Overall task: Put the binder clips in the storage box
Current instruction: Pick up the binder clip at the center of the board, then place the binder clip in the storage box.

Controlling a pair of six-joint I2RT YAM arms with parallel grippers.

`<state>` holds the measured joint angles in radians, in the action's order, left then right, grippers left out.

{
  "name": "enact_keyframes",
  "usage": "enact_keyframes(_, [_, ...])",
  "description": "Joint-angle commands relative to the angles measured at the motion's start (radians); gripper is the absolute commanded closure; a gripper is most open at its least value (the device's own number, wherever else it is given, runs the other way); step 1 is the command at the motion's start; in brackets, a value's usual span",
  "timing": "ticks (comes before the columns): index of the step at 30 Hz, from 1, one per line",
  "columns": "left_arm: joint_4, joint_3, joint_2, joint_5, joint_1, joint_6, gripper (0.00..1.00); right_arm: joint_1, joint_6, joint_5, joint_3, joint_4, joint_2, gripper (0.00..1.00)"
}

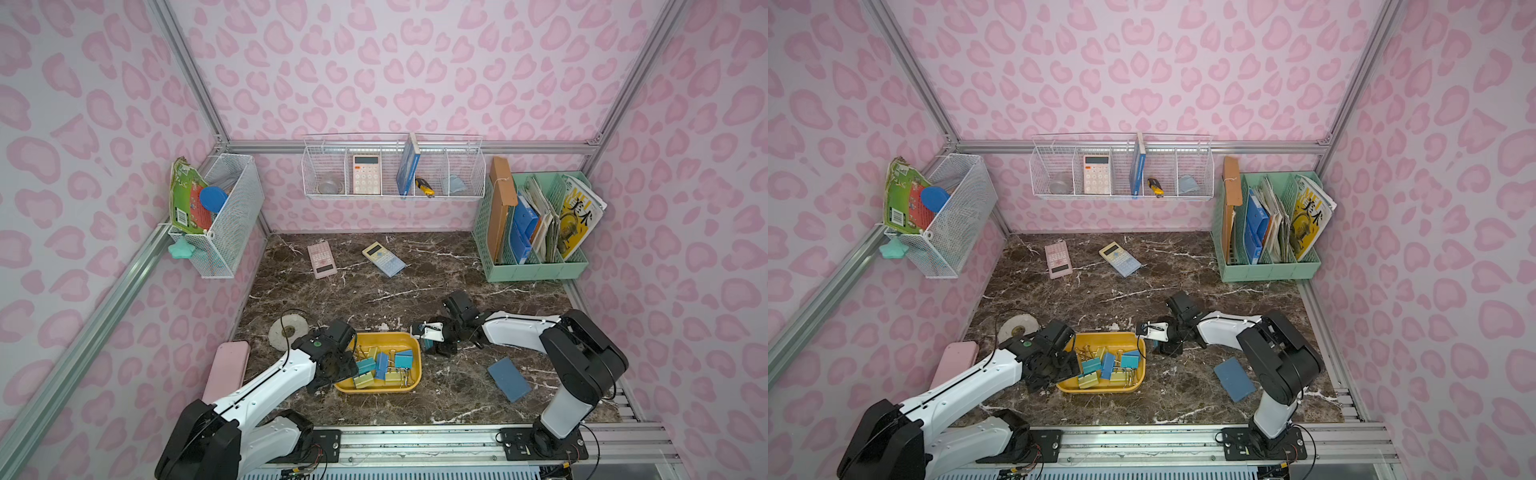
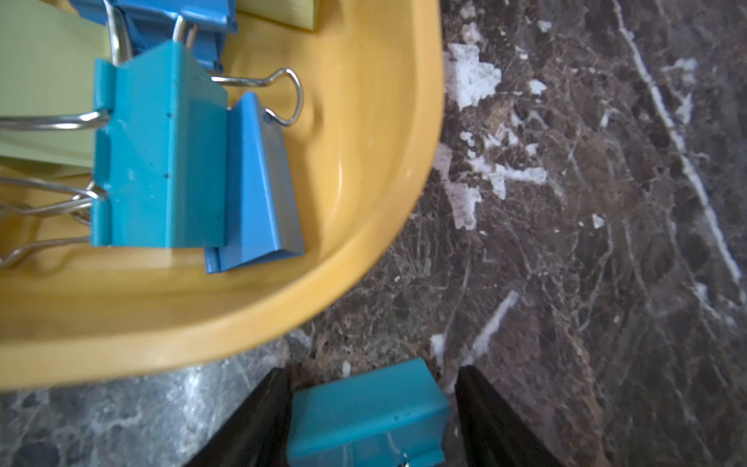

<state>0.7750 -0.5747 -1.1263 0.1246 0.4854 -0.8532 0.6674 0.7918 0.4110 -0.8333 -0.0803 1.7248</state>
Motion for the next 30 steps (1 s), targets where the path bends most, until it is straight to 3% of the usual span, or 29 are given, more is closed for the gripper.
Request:
enact_keyframes(1, [0.005,-0.001,-0.002,0.006,0.002,0.014,0.07,-0.004,-0.009,-0.031,0.012,-0.038,0.003,0.42])
enact_keyframes(3, [0.004,-0.001,-0.003,0.007,0.003,0.014,0.07,-0.006,-0.019,-0.032,0.018,-0.03,-0.001,0.47])
enact_keyframes(5, [0.005,-0.001,-0.004,0.009,0.004,0.014,0.07,-0.007,-0.027,-0.039,0.007,-0.041,0.009,0.6])
enact_keyframes(7, [0.006,-0.002,-0.003,0.009,0.005,0.013,0.07,-0.009,-0.044,-0.043,-0.003,-0.048,0.011,0.64])
enact_keyframes(12, [0.009,-0.001,0.0,0.009,0.009,0.011,0.07,-0.012,-0.08,-0.074,0.014,-0.017,-0.064,0.65])
enact_keyframes(18, [0.01,-0.002,-0.005,0.007,0.01,0.011,0.07,0.007,-0.098,-0.122,-0.049,-0.126,-0.201,0.63])
enact_keyframes(24, [0.004,-0.006,0.006,0.003,0.01,0.016,0.07,0.134,-0.138,-0.141,-0.138,-0.202,-0.277,0.59])
enact_keyframes(30, [0.001,-0.026,0.074,-0.008,0.01,0.031,0.05,0.29,-0.213,-0.117,-0.182,-0.148,-0.243,0.59])
